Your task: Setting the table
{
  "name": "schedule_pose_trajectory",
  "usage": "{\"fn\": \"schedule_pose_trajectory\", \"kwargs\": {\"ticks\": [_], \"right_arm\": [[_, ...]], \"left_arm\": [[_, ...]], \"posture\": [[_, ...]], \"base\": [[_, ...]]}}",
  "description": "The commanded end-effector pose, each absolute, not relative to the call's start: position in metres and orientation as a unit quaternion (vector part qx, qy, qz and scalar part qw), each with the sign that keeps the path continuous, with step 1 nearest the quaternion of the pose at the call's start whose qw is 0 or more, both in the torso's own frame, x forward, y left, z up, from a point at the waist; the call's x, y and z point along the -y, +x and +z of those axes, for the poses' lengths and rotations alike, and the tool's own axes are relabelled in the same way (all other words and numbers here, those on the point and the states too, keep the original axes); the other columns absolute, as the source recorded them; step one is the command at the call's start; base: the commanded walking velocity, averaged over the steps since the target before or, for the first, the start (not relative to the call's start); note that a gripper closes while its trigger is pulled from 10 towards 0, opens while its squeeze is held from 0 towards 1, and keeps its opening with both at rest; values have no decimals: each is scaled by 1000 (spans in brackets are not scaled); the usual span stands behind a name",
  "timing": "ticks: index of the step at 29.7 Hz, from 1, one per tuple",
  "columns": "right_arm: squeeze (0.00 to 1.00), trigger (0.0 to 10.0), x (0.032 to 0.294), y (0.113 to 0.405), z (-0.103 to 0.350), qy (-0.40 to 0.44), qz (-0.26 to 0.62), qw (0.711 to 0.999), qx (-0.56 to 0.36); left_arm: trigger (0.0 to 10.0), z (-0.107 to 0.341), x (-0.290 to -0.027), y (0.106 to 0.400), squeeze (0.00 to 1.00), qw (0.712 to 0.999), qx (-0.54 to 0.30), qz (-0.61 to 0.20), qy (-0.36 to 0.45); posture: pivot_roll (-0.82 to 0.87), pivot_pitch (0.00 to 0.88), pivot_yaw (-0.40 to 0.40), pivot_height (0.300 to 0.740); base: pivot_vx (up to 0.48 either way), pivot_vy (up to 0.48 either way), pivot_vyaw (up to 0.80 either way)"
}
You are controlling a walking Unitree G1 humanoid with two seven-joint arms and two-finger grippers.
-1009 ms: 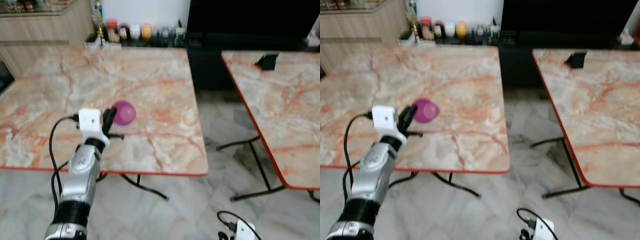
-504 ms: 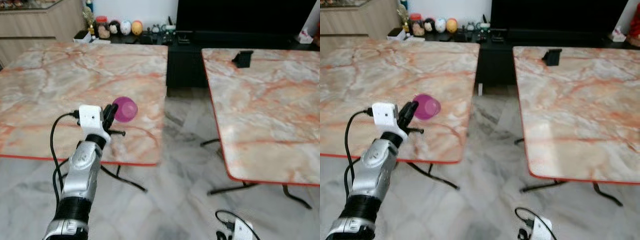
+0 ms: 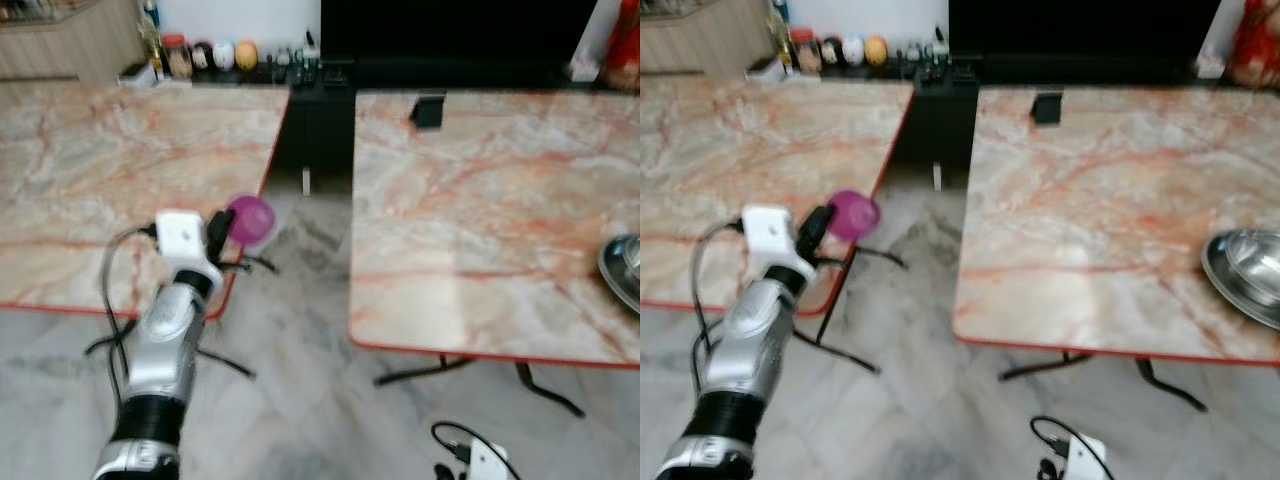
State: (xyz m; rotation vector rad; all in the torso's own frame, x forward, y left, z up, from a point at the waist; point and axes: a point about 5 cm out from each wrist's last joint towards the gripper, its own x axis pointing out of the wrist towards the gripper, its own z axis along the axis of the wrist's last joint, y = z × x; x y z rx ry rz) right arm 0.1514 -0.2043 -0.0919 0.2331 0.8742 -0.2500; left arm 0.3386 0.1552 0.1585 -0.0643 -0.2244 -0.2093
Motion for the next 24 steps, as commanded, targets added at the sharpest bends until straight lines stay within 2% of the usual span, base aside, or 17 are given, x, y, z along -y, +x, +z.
{"fn": "schedule_pose_trajectory", "kwargs": {"ticks": [1, 10, 16, 24], "right_arm": [[0, 10000, 198, 149, -94, 117, -116, 890, -426], [0, 10000, 196, 145, -96, 104, -98, 888, -436], [0, 10000, 194, 159, -90, 81, -69, 900, -422], [0, 10000, 196, 158, -90, 88, -83, 900, -420]], "left_arm": [[10000, 164, -165, 339, 0, 988, 120, -92, -33], [10000, 160, -167, 337, 0, 988, 121, -85, -36], [10000, 164, -166, 339, 0, 987, 127, -87, -40], [10000, 162, -163, 339, 0, 987, 127, -85, -41]], "posture": [[68, 0, -6, 724], [84, 0, -32, 724], [63, 0, -33, 724], [68, 0, -37, 724]], "base": [[0, -431, 0], [0, -433, 0], [0, -430, 0], [0, -424, 0]]}}
